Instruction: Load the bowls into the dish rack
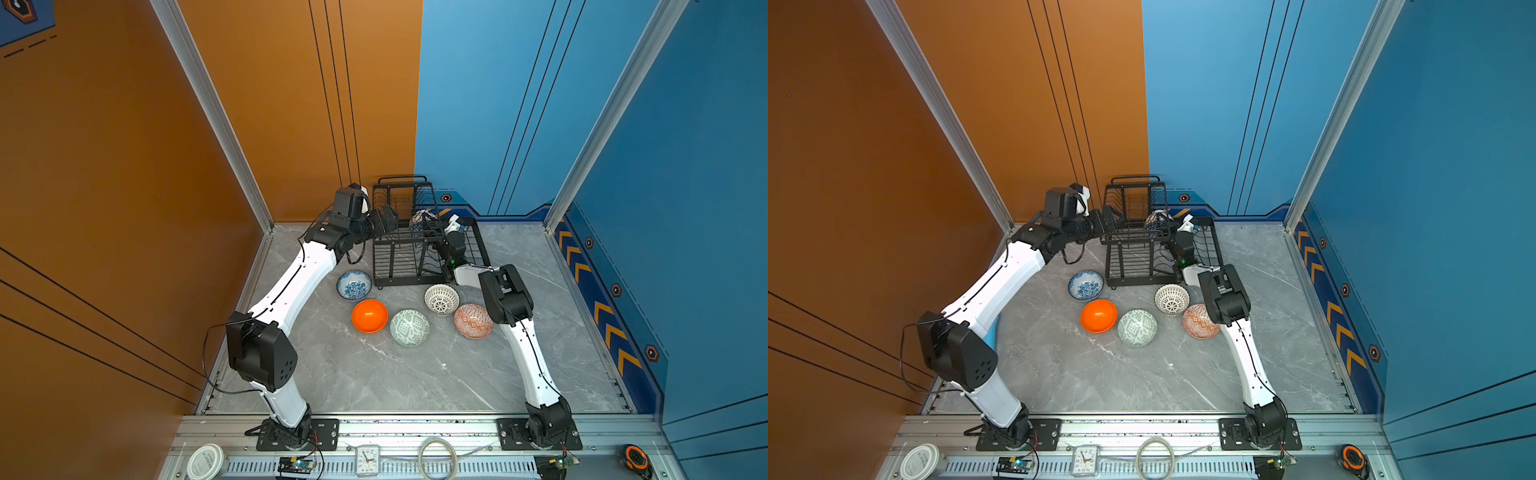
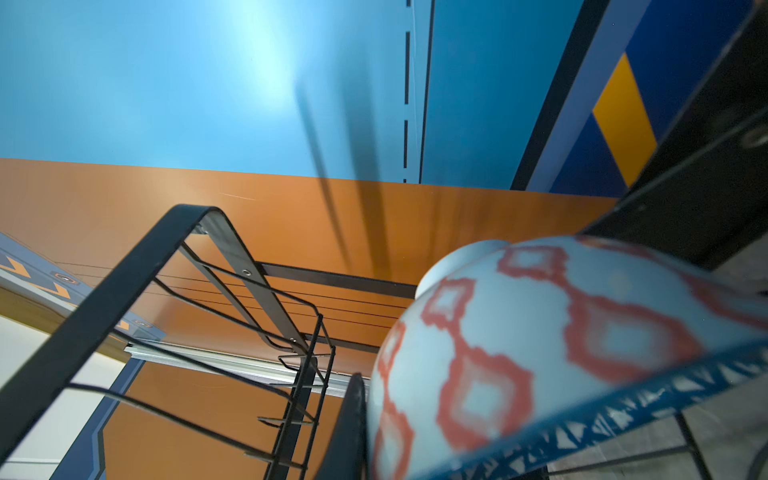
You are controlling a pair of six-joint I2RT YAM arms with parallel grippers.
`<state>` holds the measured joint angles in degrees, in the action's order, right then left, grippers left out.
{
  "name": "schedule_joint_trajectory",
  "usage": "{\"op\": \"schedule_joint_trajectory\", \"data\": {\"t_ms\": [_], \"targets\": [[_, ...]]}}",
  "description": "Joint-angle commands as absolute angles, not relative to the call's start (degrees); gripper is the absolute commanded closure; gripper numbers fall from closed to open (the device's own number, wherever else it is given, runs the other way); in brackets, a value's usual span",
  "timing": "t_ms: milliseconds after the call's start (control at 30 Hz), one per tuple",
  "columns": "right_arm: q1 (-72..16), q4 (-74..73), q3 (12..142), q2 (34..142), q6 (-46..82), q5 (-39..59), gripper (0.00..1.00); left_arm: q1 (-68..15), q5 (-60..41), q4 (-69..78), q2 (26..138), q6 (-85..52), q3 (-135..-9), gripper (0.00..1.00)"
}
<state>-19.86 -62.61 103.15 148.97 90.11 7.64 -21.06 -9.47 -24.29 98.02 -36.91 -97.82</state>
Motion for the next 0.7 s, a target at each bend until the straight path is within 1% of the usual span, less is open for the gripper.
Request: {"op": "schedule_joint_trajectory", "data": {"t_ms": [0, 300, 500, 667], "targets": [[-19.7, -65.4, 104.2, 149.3, 89.6, 6.8, 1.00, -21.0, -8.8, -25.7, 96.1, -35.9, -97.3, 0.02], [-20.6, -60.8, 103.3, 148.4, 89.5, 3.9, 1.00, -20.8, -8.8, -25.7, 95.8, -36.1, -96.7, 0.02], [-20.6, -59.1, 99.9, 147.7, 89.4, 2.6, 1.00, -20.5, -8.9, -25.3, 95.6, -36.6, -95.9, 0.02], [-21.0, -54.4, 100.1, 147.3, 90.1, 1.5, 1.00, -20.3, -9.1, -25.2, 95.7, -36.7, -96.1, 0.02]]}}
